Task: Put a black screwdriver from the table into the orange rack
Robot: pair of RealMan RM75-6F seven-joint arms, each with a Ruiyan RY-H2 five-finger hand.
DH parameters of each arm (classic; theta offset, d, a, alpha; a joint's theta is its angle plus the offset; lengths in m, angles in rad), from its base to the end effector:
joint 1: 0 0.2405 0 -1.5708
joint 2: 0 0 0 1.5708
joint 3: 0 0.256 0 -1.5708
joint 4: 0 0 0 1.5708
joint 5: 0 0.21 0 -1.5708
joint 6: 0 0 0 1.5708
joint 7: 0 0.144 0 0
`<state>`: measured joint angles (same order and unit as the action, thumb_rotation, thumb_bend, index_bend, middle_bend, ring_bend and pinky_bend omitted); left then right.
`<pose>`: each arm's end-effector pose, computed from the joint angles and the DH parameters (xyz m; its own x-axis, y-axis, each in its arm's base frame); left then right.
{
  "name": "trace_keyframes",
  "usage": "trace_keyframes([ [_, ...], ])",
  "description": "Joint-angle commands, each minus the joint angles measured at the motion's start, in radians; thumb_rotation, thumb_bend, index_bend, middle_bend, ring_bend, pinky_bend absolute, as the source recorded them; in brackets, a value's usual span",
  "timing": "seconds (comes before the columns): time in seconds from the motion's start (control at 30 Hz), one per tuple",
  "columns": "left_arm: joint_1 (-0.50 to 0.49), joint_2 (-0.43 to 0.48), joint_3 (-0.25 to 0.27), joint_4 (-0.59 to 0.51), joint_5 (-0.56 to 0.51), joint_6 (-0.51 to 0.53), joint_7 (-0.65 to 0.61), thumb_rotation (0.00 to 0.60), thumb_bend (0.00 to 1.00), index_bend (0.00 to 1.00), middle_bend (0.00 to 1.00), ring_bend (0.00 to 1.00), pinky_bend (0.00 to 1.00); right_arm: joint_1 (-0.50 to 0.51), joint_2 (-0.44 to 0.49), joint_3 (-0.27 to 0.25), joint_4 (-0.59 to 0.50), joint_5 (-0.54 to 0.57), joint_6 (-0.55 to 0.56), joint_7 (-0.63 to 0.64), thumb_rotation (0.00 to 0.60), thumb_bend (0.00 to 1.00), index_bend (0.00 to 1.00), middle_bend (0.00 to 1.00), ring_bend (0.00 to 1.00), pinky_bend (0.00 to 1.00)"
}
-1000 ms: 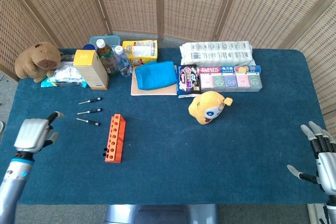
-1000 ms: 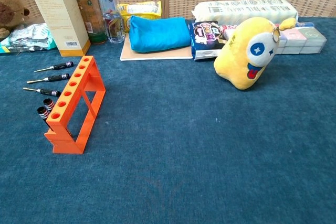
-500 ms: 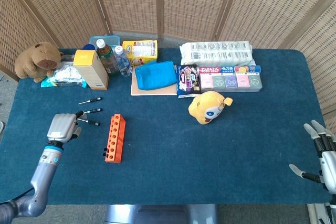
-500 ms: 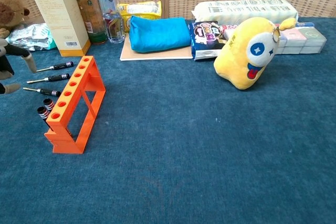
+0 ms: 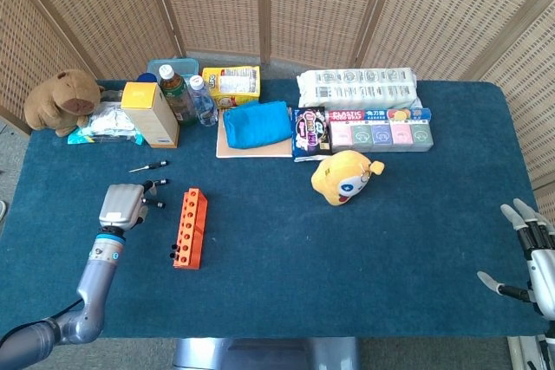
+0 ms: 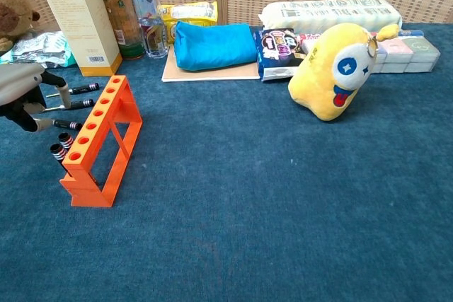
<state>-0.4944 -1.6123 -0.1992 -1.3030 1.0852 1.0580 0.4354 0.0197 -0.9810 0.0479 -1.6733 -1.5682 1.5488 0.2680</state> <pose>-0.2562 0.3191 -0.0035 0.5013 0.2257 0.8353 0.8633 -0.0648 -0.5006 -0.3058 -0.1600 0.2006 0.2168 0.0284 0.9758 -0.9756 -0.0282 0.2176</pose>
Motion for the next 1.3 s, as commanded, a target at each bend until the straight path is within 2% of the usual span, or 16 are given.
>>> trace_keyframes([
  [0.03, -0.008, -0.02, 0.003, 0.021, -0.007, 0.002, 0.008, 0.6, 0.37, 0.43, 1.0, 1.0, 1.0, 0.001, 0.001, 0.0, 0.001, 0.001, -0.001, 0.001, 0.6, 0.13, 0.04, 0.01, 0.0, 0.0],
  [0.27, -0.017, -0.048, 0.009, 0.052, -0.014, 0.007, 0.019, 0.6, 0.38, 0.49, 1.0, 1.0, 1.0, 0.002, 0.004, 0.0, 0.0, 0.004, -0.005, 0.007, 0.6, 0.13, 0.04, 0.01, 0.0, 0.0],
  [1.3, -0.05, -0.094, 0.02, 0.089, -0.05, 0.011, 0.102, 0.6, 0.38, 0.49, 1.0, 1.0, 1.0, 0.002, 0.02, -0.002, -0.001, 0.004, -0.006, 0.044, 0.6, 0.13, 0.04, 0.02, 0.0, 0.0],
])
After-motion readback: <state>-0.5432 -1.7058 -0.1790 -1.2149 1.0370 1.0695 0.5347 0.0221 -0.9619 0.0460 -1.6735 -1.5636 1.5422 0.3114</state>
